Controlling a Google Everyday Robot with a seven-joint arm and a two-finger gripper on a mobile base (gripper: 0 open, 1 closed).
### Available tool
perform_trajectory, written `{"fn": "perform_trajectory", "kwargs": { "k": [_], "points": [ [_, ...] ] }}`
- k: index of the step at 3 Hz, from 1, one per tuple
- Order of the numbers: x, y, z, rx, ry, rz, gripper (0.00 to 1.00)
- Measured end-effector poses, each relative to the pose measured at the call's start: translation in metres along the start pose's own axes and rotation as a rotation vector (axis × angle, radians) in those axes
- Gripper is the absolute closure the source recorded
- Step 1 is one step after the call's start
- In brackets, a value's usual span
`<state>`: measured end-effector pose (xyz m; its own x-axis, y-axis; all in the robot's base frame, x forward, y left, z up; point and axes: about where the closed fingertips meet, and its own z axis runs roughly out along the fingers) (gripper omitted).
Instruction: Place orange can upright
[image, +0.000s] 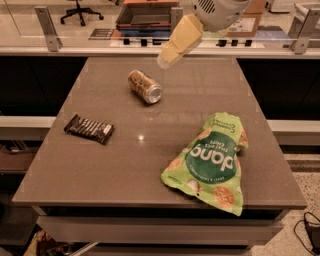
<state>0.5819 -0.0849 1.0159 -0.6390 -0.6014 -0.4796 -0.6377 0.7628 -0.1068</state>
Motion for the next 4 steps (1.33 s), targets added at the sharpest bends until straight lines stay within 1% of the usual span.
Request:
{"fn": "perform_trajectory", "kwargs": {
  "k": [1, 2, 3, 4],
  "points": [
    [-0.008, 0.008, 0.023, -0.014, 0.060, -0.002, 0.00],
    [-0.021, 0.019, 0.044, -0.029, 0.102, -0.020, 0.00],
    [-0.015, 0.037, 0.073, -0.070, 0.123, -0.008, 0.00],
    [-0.015, 0.037, 0.073, -0.070, 0.123, -0.008, 0.00]
  ]
}}
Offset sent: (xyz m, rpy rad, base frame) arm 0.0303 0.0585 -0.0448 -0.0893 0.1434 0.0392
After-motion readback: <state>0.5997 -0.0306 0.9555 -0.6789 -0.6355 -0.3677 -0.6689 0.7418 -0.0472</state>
